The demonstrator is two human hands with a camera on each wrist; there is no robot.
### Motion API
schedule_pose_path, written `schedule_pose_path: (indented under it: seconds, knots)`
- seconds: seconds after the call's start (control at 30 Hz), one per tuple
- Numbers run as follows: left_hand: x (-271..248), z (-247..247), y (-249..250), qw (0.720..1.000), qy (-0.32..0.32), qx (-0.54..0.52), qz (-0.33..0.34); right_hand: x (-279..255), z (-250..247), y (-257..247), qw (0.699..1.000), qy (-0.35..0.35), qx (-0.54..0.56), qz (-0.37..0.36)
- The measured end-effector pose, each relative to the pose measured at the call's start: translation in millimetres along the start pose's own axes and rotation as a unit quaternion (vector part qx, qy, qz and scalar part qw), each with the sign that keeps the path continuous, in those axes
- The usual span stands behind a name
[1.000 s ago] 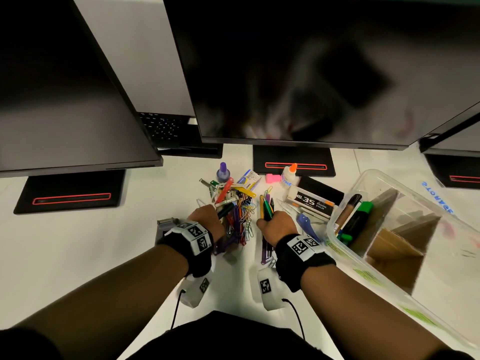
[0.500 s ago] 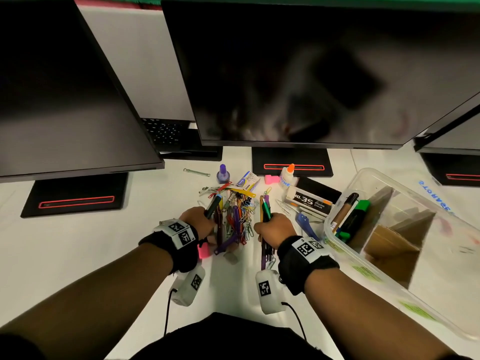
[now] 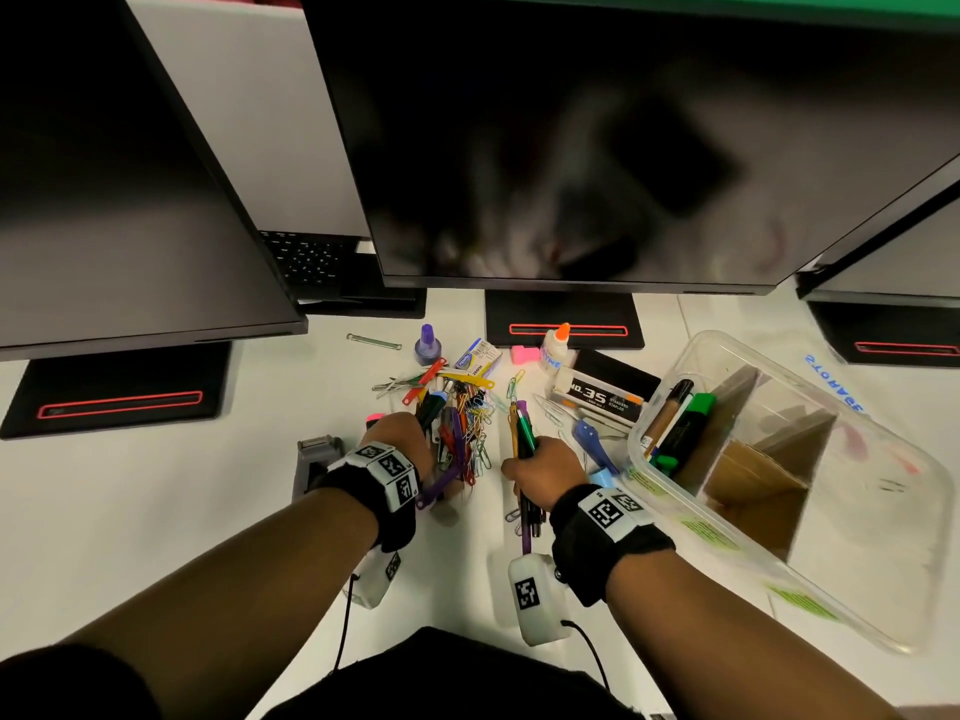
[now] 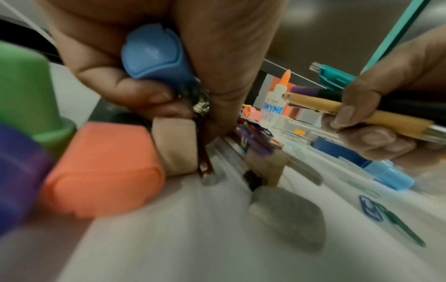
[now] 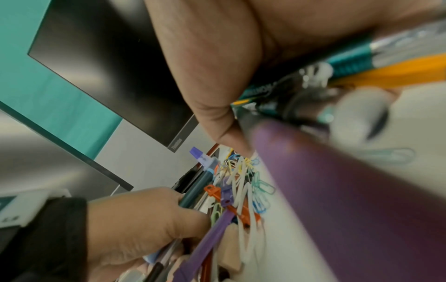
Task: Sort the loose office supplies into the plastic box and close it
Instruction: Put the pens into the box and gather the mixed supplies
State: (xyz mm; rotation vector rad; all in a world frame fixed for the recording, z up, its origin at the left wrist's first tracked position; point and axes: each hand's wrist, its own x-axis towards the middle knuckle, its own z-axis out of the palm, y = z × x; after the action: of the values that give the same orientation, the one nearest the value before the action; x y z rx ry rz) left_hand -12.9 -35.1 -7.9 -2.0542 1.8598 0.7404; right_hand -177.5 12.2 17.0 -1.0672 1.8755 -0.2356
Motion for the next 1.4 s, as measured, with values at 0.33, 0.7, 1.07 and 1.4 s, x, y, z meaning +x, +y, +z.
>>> schedule_pose_path:
  seconds: [0.33, 0.7, 1.07, 1.4]
  knots:
    - [3, -1, -11, 0.992, 0.003, -0.113, -0.059, -18, -20, -20, 0.989, 0.035, 0.14, -0.037]
    - [-2, -1, -5, 0.993, 0.005, -0.094, -0.072, -29, -126, -11, 0.933, 0.183, 0.311, -0.012]
    - [-32, -4, -4, 0.999, -0.015, -0.028, 0.022, -5, -155, 20, 0.961, 0.247, 0.068, 0.1]
    - [-33, -18, -9, 0.999, -0.024, -0.031, -0.035, -29, -136, 14, 0.981, 0.177, -0.067, 0.035]
